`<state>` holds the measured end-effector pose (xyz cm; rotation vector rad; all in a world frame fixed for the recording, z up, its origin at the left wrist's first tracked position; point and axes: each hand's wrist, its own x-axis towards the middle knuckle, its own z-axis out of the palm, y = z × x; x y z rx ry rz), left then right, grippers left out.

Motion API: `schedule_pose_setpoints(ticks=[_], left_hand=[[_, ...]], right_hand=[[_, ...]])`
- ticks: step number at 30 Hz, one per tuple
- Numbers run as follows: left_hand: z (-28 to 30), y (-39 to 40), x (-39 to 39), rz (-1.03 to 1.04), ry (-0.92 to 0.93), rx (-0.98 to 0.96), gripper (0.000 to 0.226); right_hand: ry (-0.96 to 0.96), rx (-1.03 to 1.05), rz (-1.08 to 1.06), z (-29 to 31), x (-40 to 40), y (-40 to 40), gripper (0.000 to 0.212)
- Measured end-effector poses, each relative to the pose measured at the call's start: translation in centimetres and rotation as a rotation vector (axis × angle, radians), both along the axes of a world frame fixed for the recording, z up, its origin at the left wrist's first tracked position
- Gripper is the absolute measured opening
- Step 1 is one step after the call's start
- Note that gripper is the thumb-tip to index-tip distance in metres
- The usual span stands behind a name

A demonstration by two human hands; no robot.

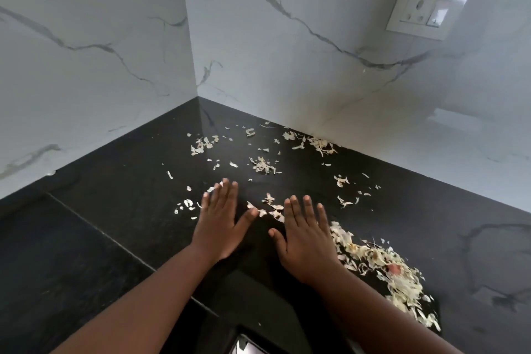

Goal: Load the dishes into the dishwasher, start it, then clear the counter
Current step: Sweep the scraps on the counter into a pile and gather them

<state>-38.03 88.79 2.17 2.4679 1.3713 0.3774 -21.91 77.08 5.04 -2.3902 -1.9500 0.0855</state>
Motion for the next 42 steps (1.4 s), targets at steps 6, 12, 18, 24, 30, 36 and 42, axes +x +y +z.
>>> schedule_pose_setpoints(ticks=[6, 12, 18, 24, 30, 36, 42], left_hand=[[0.3, 3.9, -9.4, 0.215, 0.097, -0.042, 0.109], [-0.2, 7.6, -13.3, 0.248, 0.177, -0.033, 0.105], [-0.2, 13.7, -12.2, 0.249, 0.213, -0.038, 0.107], [-1.0, 18.4, -6.8, 0.171, 0.193, -0.066, 0.127], [-1.5, 20.5, 0.4, 0.1, 0.245, -0.042, 0.126], [-1.5, 17.9, 5.7, -0.103, 0.237, -0.03, 0.111], [-1.4, 12.2, 8.9, -0.359, 0.118, -0.065, 0.091]], right_hand=[[0.02, 0.095, 0.379, -2.8, -8.9, 5.0, 0.075], [-0.074, 0.051, 0.627, -3.0, -15.3, 11.0, 0.07], [-0.105, -0.017, 0.617, -3.4, -15.9, 17.9, 0.071], [-0.094, -0.027, 0.389, -3.7, -11.9, 21.9, 0.077], [0.029, 0.018, 0.091, -4.3, -6.7, 20.2, 0.08], [-0.009, 0.033, -0.132, -4.9, -1.0, 16.6, 0.077], [-0.013, 0.073, -0.2, -6.5, 2.0, 13.2, 0.069]])
